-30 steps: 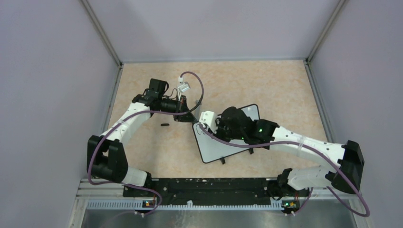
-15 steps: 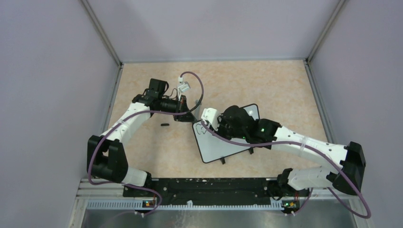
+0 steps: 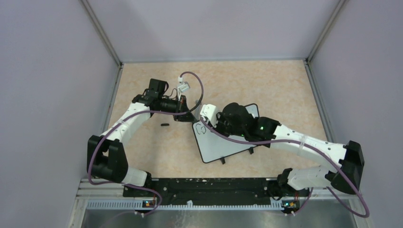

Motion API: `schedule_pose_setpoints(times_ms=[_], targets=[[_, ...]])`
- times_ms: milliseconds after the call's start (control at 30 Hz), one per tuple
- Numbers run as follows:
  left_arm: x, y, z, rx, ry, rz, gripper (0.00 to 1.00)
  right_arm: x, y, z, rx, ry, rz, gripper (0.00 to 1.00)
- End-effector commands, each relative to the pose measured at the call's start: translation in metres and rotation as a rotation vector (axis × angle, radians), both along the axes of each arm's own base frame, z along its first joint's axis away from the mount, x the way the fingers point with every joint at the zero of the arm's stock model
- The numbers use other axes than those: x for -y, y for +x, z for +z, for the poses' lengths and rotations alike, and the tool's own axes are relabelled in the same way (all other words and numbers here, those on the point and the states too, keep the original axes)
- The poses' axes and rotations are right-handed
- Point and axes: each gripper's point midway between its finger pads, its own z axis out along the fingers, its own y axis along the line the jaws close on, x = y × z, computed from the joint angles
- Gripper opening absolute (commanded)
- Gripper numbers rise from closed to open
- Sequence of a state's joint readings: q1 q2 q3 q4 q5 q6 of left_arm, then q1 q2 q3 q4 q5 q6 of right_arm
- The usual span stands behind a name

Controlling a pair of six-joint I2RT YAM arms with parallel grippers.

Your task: Write a sentence on the whiteboard

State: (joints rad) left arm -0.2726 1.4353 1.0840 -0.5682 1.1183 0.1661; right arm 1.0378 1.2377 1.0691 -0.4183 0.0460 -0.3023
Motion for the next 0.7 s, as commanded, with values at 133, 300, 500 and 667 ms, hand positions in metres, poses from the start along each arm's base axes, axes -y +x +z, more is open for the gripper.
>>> schedule_pose_setpoints(times_ms=[133, 300, 500, 667], targets=[[0.001, -0.012, 0.006, -0.004, -0.025, -0.027, 0.0, -0.012, 0.009, 0.019, 0.023, 0.054, 0.002, 0.0], [0.001, -0.012, 0.005, -0.002, -0.021, -0.024, 0.0, -0.013, -0.003, 0.019, 0.011, 0.055, 0.053, 0.0], [0.001, -0.012, 0.004, -0.004, -0.021, -0.024, 0.0, -0.001, -0.01, 0.032, 0.016, 0.092, 0.061, 0.0], [0.001, -0.011, 0.005, -0.006, -0.021, -0.024, 0.0, 0.012, -0.006, 0.029, 0.033, 0.072, 0.04, 0.0]])
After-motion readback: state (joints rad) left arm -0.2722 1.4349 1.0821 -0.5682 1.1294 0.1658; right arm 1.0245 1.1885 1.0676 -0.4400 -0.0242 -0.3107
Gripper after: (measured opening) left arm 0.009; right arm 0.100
